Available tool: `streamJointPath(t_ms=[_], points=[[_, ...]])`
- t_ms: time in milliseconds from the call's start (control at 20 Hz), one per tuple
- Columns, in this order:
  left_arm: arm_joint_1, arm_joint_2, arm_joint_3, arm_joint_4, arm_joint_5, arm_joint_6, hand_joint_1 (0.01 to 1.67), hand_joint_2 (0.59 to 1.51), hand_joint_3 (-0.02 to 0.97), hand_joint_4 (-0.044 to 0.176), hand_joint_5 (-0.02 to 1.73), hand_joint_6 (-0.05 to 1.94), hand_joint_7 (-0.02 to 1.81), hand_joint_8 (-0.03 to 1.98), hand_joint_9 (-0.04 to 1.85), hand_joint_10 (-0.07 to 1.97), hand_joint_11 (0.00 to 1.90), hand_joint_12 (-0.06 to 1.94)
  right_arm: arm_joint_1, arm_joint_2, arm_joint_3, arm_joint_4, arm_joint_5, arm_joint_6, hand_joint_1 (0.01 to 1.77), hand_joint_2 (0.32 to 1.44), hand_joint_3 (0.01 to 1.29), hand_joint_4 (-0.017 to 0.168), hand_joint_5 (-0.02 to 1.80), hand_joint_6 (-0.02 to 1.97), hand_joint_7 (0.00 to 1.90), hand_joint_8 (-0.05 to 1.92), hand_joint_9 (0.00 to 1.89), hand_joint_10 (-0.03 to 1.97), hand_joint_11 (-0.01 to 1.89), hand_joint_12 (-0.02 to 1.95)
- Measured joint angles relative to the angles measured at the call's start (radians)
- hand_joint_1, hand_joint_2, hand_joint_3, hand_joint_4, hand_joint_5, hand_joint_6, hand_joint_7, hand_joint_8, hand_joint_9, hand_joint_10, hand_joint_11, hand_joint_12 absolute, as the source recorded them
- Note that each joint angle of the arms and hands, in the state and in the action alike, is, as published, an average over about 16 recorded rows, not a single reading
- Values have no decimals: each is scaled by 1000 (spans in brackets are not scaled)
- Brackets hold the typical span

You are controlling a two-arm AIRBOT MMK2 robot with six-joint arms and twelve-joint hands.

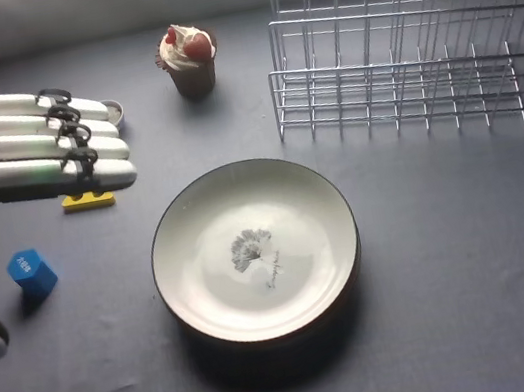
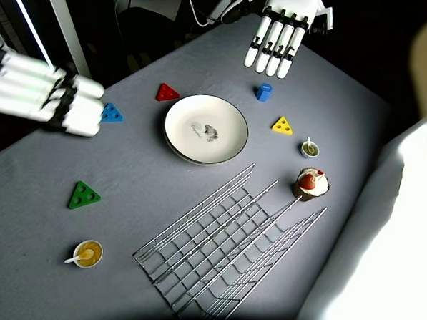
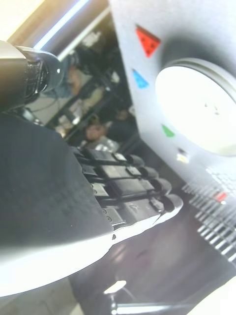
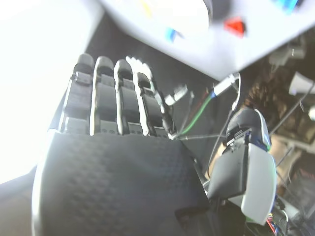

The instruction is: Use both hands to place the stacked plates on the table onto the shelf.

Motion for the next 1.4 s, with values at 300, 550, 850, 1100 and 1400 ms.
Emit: streamJointPath(t_ms=[300, 550, 850, 1100, 1400], points=[[9, 12, -3, 17, -38, 5, 58, 968, -1, -1, 91, 11, 146, -5, 150, 3, 117, 54, 5, 11, 12, 35, 3, 1, 167, 911, 17, 4, 97, 7, 152, 0, 153, -6, 135, 44], [17, 30, -48, 72, -32, 44, 52, 977, -1, -1, 77, 11, 138, -5, 144, 3, 114, 46, 11, 0, 22, 59, 17, 0, 185, 913, 17, 4, 94, 7, 150, 0, 158, -6, 147, 36], [35, 55, -147, 141, 18, 107, 57, 981, -1, -1, 70, 10, 137, -4, 142, 3, 117, 35, 8, -9, 33, 70, 41, -12, 182, 934, 17, 4, 96, 7, 161, -1, 171, -5, 158, 32], [40, 68, -221, 197, 82, 157, 54, 981, -1, -1, 70, 10, 136, -4, 138, 3, 124, 32, 8, -12, 35, 50, 57, -33, 171, 951, 17, 5, 103, 7, 173, 0, 180, -6, 159, 32], [39, 66, -254, 222, 160, 180, 61, 982, -2, -1, 73, 10, 136, -5, 133, 2, 128, 31, 13, -17, 25, 24, 83, -60, 164, 964, 17, 4, 108, 7, 181, 0, 187, -5, 159, 30]])
